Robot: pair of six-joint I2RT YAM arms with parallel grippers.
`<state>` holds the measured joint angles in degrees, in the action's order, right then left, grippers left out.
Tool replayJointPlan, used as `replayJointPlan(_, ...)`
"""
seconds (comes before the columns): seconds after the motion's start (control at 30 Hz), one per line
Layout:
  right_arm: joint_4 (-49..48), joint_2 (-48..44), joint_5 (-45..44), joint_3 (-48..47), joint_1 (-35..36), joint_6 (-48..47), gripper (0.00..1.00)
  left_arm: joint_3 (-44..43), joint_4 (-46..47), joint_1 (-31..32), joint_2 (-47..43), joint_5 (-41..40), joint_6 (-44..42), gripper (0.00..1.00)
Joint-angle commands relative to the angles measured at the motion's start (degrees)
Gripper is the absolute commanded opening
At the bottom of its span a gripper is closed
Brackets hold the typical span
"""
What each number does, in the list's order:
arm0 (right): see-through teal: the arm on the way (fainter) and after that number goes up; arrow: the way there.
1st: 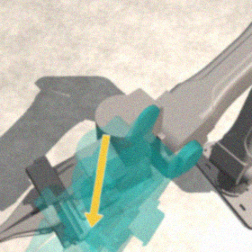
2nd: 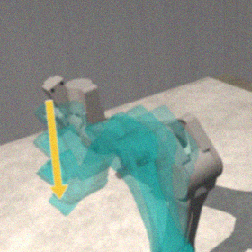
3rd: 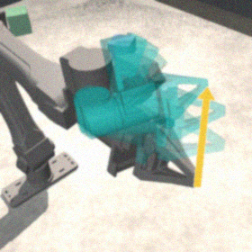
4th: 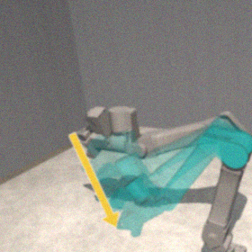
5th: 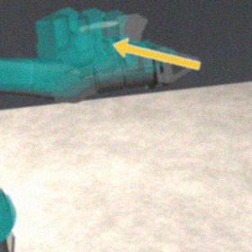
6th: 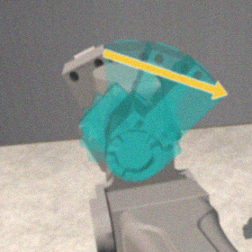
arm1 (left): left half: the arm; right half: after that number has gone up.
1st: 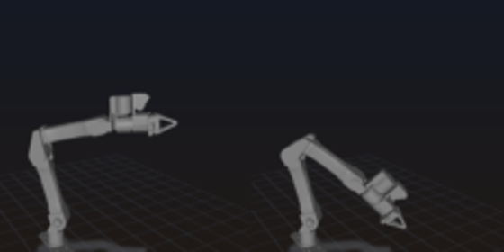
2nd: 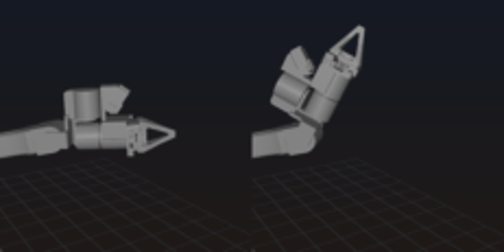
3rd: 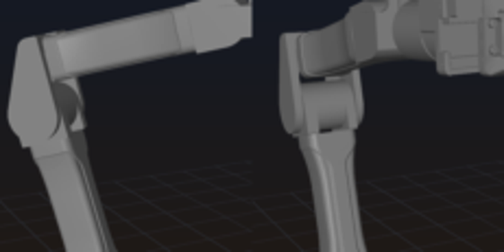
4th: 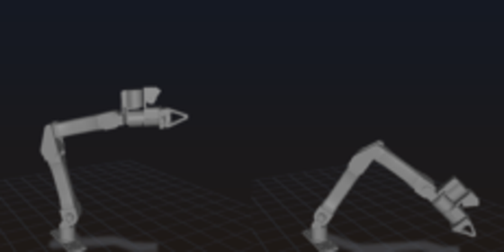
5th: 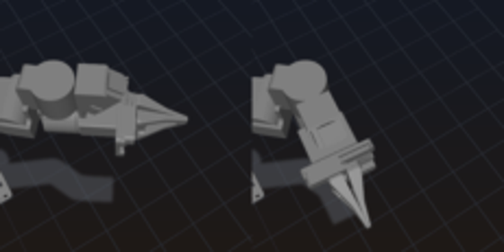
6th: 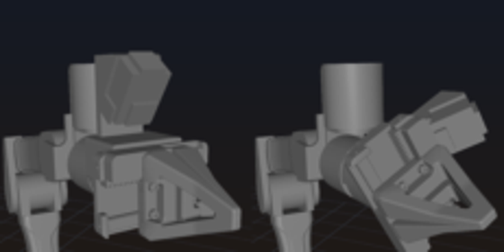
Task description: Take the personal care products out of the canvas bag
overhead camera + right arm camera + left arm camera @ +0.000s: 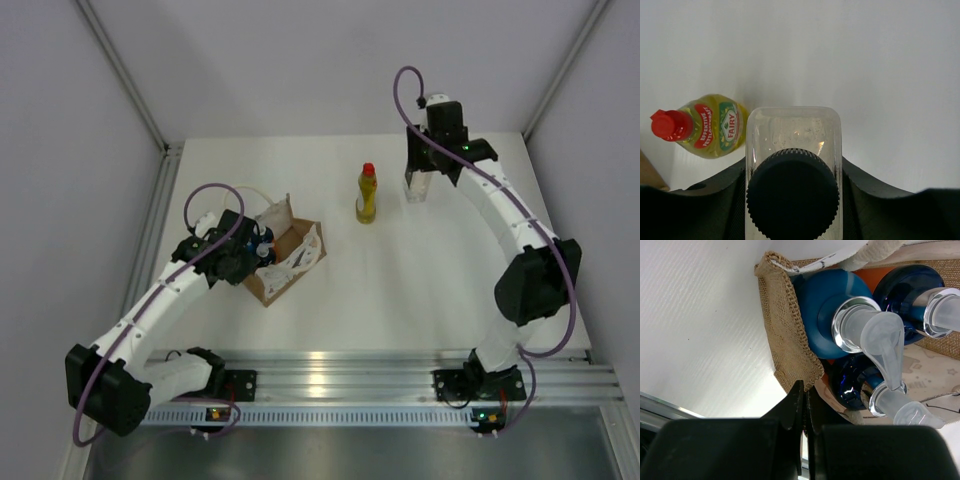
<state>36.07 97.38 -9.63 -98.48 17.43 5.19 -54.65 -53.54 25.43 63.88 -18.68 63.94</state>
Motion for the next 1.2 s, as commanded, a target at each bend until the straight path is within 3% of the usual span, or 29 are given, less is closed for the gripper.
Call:
replayJointPlan(0.0,-12.2,0.6,2.1,-0.8,-1.3,0.8,0.0,0.6,-1.8,0.0,0.8,0.8,-0.9,0.0)
replayJointPlan(0.33,-15.9,7.6,4.3,1.5,-1.3,-0.6,0.0,-0.2,-1.9,0.1,0.3,0.0,-1.9,0.0)
replayJointPlan(0.53,-18.8,9.0,6.5,5.3,-1.3,-2.4,0.05,-0.7,-1.9,0.0,1.2,0.5,-2.7,0.0)
replayJointPlan(0.63,-19.0,9.0,5.8,6.2,-1.3,-2.6,0.14,-0.9,-1.8,0.1,1.3,0.4,-2.8,0.0)
replayJointPlan(0.77,-18.9,7.8,5.1,7.1,-1.3,-2.3,0.52,-1.6,-1.9,0.1,1.4,0.2,-3.1,0.0)
replayJointPlan(0.87,-18.8,6.7,4.9,7.0,-1.3,-2.5,0.66,-1.9,-1.9,0.0,1.5,0.1,-3.4,0.0)
replayJointPlan(1.17,-15.4,-1.9,8.4,3.1,1.9,-0.2,0.74,-3.3,-1.9,0.1,1.8,0.2,-3.6,0.0)
